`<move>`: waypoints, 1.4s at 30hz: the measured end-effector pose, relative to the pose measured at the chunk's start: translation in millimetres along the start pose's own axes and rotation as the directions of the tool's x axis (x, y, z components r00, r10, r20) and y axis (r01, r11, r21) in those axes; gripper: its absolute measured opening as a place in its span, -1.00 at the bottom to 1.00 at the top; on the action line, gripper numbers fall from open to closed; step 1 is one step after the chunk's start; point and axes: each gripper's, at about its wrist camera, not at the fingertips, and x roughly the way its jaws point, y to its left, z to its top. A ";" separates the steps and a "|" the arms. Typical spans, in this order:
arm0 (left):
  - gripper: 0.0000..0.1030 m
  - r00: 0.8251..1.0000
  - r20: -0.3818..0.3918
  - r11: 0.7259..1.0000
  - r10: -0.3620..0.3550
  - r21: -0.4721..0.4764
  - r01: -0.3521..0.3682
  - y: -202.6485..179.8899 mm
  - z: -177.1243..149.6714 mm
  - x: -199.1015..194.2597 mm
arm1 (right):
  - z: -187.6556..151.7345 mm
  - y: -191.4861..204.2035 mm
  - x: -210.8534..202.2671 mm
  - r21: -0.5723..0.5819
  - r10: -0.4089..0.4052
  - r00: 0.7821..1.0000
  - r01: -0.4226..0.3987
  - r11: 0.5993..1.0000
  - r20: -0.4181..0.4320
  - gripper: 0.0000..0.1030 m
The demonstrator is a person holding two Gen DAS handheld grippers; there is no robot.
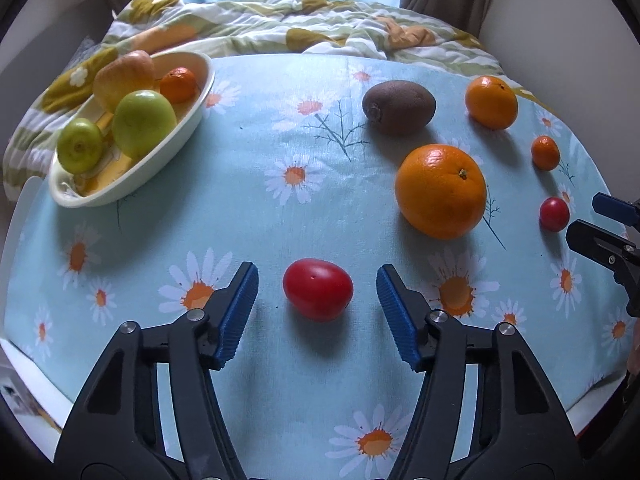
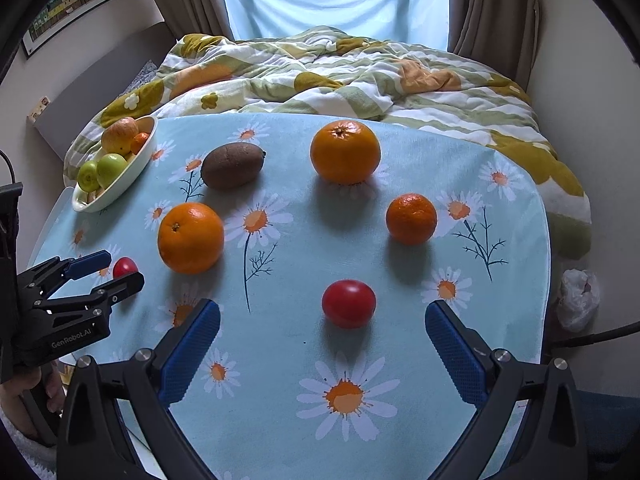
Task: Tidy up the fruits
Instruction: 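Close the left gripper on a red tomato while the right gripper grasps another red tomato, then carry both red tomatoes with both grippers to the duck bowl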
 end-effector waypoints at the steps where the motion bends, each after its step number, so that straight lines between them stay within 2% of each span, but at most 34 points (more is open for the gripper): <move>1: 0.19 1.000 -0.007 1.000 0.003 0.002 -0.003 -0.2 -0.4 3.2 | -0.8 -0.8 1.4 0.001 0.002 1.000 -0.002 1.000 -0.001 0.98; 2: 0.03 1.000 -0.015 1.000 0.006 0.003 -0.006 -0.6 -1.0 6.1 | -1.8 -1.6 2.9 0.001 0.004 1.000 -0.004 1.000 -0.003 0.98; 3: 0.02 1.000 -0.004 1.000 0.005 0.003 -0.005 -0.7 -2.0 5.2 | -2.6 -2.5 4.5 0.002 0.003 1.000 -0.003 1.000 -0.005 0.98; 5: -0.16 1.000 -0.004 1.000 0.005 0.013 -0.005 -3.0 -3.3 4.6 | -4.3 -4.1 6.6 0.006 0.007 1.000 -0.007 1.000 -0.011 0.93; 6: -0.19 1.000 -0.004 1.000 0.007 0.020 -0.007 -4.5 -3.9 3.8 | -5.1 -5.1 7.6 0.010 0.011 1.000 -0.011 1.000 -0.014 0.91; 15: -0.20 1.000 -0.005 0.999 0.016 0.040 -0.016 -6.3 -6.5 1.5 | -4.8 -9.5 15.1 0.024 0.009 0.999 -0.008 1.000 -0.032 0.66; 18: -0.20 1.000 -0.006 0.999 0.017 0.045 -0.017 -7.2 -6.6 0.9 | -4.6 -12.1 22.2 0.023 0.005 0.999 -0.004 1.000 -0.051 0.33; 27: -0.20 1.000 -0.007 0.999 0.008 0.038 -0.007 -8.8 -8.2 0.2 | -3.9 -11.3 31.3 0.008 -0.020 0.999 0.020 1.000 -0.037 0.04; 29: -0.20 1.000 -0.008 0.999 0.003 0.035 -0.003 -10.4 -9.9 -0.5 | -2.9 -11.3 31.3 0.010 -0.024 0.999 0.024 1.000 -0.029 -0.10; 31: -0.20 1.000 -0.007 0.999 -0.001 0.032 0.001 -10.9 -10.2 -1.6 | -1.5 -11.1 31.8 0.007 -0.035 0.999 0.035 0.999 -0.024 -0.38; 42: -0.20 0.999 0.032 1.000 -0.008 0.011 0.008 -7.9 -2.7 -24.6 | 7.0 -7.9 14.7 0.001 -0.013 1.000 0.013 1.000 0.013 -0.40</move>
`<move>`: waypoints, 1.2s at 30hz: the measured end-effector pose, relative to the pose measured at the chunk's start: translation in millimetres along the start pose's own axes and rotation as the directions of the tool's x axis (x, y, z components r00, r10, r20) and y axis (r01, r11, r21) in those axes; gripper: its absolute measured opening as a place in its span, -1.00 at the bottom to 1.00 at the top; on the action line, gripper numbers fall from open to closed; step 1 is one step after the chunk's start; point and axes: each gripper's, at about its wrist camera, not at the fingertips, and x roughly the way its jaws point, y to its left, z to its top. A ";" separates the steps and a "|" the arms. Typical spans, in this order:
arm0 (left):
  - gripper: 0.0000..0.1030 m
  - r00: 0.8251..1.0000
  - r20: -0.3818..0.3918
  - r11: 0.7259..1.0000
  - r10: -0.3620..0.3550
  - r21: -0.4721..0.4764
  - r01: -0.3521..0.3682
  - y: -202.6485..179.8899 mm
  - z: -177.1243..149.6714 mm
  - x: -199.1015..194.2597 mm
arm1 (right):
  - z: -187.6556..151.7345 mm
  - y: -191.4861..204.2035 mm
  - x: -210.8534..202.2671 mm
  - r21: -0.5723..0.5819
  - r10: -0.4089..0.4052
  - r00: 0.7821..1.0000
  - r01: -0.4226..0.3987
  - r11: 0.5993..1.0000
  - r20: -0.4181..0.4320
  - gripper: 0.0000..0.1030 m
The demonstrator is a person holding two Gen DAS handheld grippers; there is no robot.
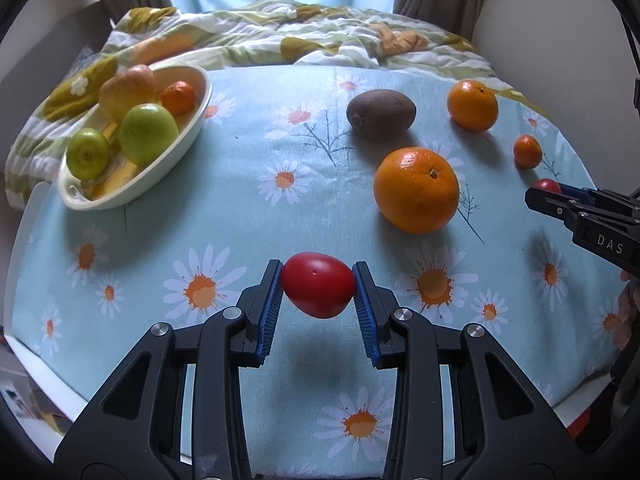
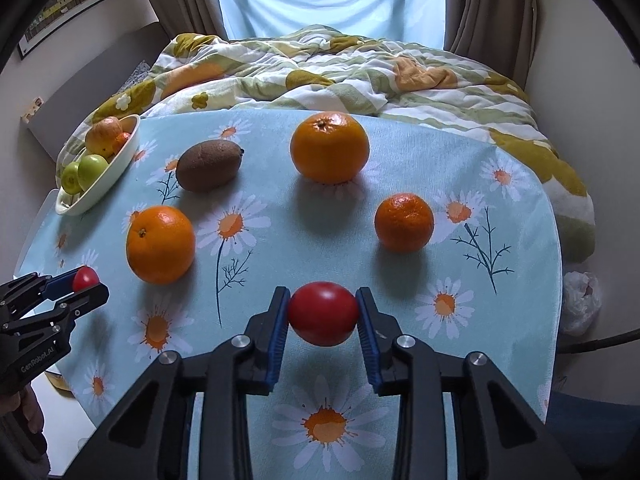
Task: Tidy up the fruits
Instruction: 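Carry both red tomatoes with both grippers to the duck bowl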
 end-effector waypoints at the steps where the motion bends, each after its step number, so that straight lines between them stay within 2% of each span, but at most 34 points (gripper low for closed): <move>1: -0.20 1.000 0.005 1.000 0.000 -0.006 0.000 0.7 1.6 -2.9 | 1.5 1.0 -2.4 -0.005 0.000 1.000 0.000 1.000 0.002 -0.40; 8: -0.20 0.998 0.061 1.000 -0.008 -0.029 0.010 8.4 16.0 -32.9 | 14.0 12.3 -25.8 -0.040 0.009 1.000 -0.008 0.999 0.025 -0.40; 15: -0.20 0.994 0.110 0.999 -0.022 -0.028 0.025 33.9 33.3 -60.7 | 30.8 39.5 -51.9 -0.050 0.013 0.998 -0.010 0.999 0.063 -0.40; 26: -0.20 0.987 0.157 1.000 -0.018 -0.019 0.021 103.8 55.8 -86.7 | 59.2 114.5 -64.0 -0.079 0.049 0.994 -0.041 0.996 0.101 -0.41; 36: -0.20 0.986 0.167 1.000 -0.023 -0.001 0.024 174.6 80.7 -82.3 | 88.7 187.1 -48.3 -0.093 0.074 0.991 -0.063 0.994 0.112 -0.40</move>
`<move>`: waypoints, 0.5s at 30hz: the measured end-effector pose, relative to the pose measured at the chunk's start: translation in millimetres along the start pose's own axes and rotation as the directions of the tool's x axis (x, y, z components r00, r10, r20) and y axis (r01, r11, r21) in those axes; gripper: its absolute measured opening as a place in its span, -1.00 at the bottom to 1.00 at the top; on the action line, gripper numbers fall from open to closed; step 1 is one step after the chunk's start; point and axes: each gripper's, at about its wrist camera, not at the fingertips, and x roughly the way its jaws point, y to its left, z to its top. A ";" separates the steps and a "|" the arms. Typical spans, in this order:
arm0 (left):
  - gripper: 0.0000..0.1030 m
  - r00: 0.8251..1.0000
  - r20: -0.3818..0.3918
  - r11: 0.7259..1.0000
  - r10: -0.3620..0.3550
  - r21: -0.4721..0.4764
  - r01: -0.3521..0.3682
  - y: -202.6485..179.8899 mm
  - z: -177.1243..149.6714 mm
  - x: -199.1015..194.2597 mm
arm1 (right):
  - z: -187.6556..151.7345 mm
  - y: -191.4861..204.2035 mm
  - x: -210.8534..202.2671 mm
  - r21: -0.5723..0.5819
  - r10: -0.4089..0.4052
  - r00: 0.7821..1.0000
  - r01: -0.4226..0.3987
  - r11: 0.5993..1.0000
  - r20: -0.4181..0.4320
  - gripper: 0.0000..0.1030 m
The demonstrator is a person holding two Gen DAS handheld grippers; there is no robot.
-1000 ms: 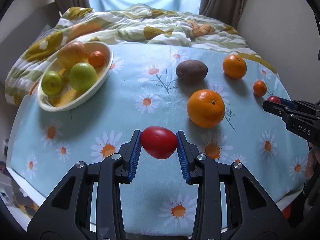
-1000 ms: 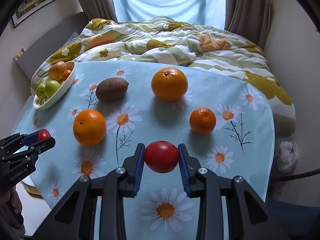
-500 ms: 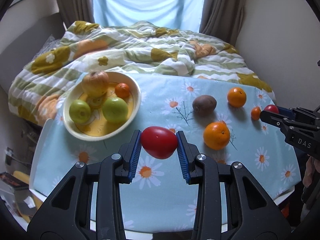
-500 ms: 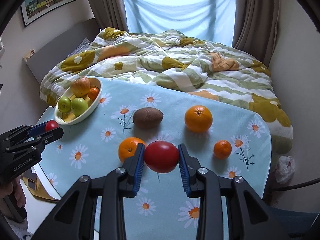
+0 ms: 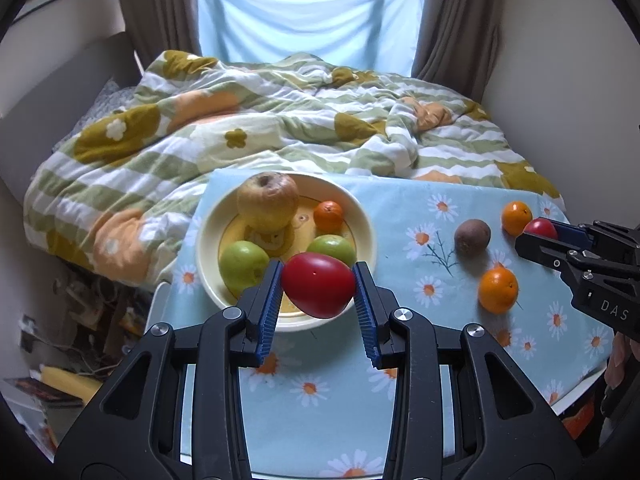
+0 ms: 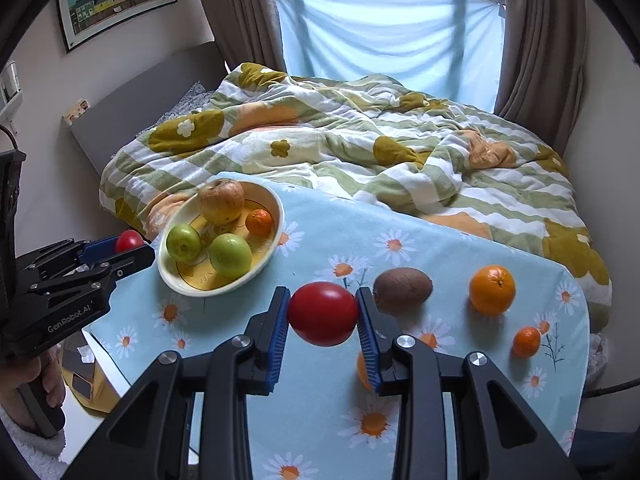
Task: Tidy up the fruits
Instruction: 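Carry both red tomatoes with both grippers to the duck bowl, then lower the red tomato into the bowl and open the left gripper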
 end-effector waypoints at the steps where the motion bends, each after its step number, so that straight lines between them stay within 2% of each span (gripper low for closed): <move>1: -0.20 1.000 0.000 1.000 -0.002 0.004 0.002 5.7 2.7 2.2 | 3.2 5.3 3.6 0.002 0.001 1.000 -0.001 1.000 0.001 -0.40; 9: -0.20 0.999 -0.015 0.999 -0.034 0.035 0.035 52.1 22.9 31.7 | 26.0 42.8 38.9 0.028 -0.009 1.000 0.009 1.000 -0.005 -0.40; 15: -0.20 0.997 -0.037 0.995 -0.068 0.066 0.070 77.2 34.9 62.2 | 37.2 55.9 63.4 0.071 -0.032 0.999 0.033 0.997 -0.015 -0.40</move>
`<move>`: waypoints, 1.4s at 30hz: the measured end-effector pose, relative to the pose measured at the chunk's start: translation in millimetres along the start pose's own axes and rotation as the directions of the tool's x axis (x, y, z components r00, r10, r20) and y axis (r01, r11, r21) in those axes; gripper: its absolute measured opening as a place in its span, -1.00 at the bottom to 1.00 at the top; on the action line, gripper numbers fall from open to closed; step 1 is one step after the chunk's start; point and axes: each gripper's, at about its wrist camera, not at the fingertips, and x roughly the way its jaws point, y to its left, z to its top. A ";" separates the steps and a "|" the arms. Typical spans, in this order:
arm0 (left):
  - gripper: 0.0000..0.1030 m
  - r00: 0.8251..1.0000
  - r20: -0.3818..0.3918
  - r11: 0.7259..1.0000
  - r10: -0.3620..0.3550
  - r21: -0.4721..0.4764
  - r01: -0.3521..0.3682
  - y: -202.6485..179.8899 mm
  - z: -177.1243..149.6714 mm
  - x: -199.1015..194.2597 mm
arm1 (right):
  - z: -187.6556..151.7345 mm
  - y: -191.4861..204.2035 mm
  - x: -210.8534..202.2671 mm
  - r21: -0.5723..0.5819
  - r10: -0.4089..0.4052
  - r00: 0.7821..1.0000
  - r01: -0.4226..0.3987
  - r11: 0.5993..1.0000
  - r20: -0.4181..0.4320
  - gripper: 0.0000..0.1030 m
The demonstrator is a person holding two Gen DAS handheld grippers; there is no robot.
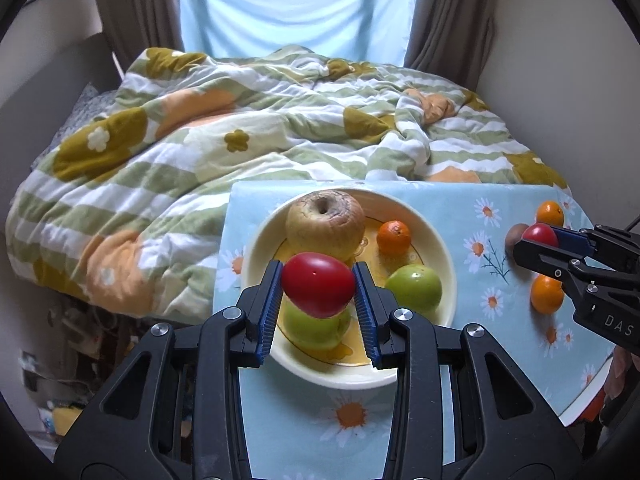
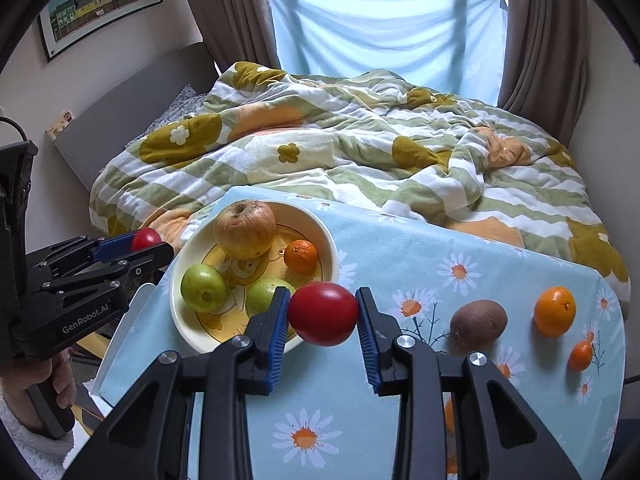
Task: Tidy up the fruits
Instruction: 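Lower the red tomato into the bowl and open the left gripper, then lower the other red tomato into the bowl and open the right gripper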
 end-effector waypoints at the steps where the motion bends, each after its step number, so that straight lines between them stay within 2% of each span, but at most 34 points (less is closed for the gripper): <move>1: -0.20 1.000 -0.006 1.000 -0.005 0.007 0.006 3.3 1.3 5.0 | 0.8 1.7 3.2 0.006 -0.004 1.000 0.004 1.000 -0.003 -0.40; 11: -0.20 0.998 -0.053 0.999 -0.041 0.027 0.042 21.4 6.0 45.9 | -3.3 9.6 25.9 0.050 -0.038 0.998 0.040 0.998 -0.044 -0.40; 18: -0.19 0.999 -0.025 1.000 -0.023 0.021 0.023 24.9 7.6 46.4 | -1.3 8.6 24.1 0.058 -0.043 0.999 0.045 0.997 -0.032 -0.41; 20: -0.15 0.999 -0.040 1.000 -0.013 0.009 0.013 26.4 8.9 49.0 | -1.0 8.1 23.2 0.058 -0.041 0.999 0.043 0.997 -0.029 -0.40; 21: -0.10 0.999 -0.052 1.000 0.000 0.007 0.001 26.2 8.9 51.2 | -1.0 8.3 23.3 0.057 -0.040 0.999 0.042 0.997 -0.030 -0.40; 22: 0.23 0.998 -0.060 1.000 0.015 0.010 -0.015 25.6 8.5 52.8 | -1.1 7.9 22.9 0.056 -0.037 0.999 0.038 0.998 -0.030 -0.40; 23: 0.82 0.998 -0.058 1.000 0.024 0.011 -0.023 24.9 7.7 52.6 | -0.9 7.4 22.4 0.052 -0.033 0.999 0.035 0.998 -0.029 -0.40; 24: 1.00 0.998 -0.051 1.000 0.023 0.008 -0.023 24.8 6.9 50.4 | -0.8 7.4 21.6 0.048 -0.031 0.999 0.032 0.998 -0.027 -0.40; 26: 1.00 0.999 -0.036 1.000 0.024 -0.009 -0.024 24.8 6.1 42.9 | 0.3 5.5 19.9 0.041 -0.020 1.000 0.021 0.999 -0.024 -0.41; 36: 1.00 0.995 -0.056 0.996 0.081 -0.032 -0.083 14.8 -0.4 17.5 | 13.1 -2.4 12.3 -0.010 0.019 1.000 -0.020 1.000 -0.013 -0.40; 42: 1.00 0.994 -0.076 0.994 0.084 -0.062 -0.088 8.6 -10.4 5.8 | 27.1 1.1 23.9 -0.071 0.055 0.998 -0.057 0.996 -0.040 -0.41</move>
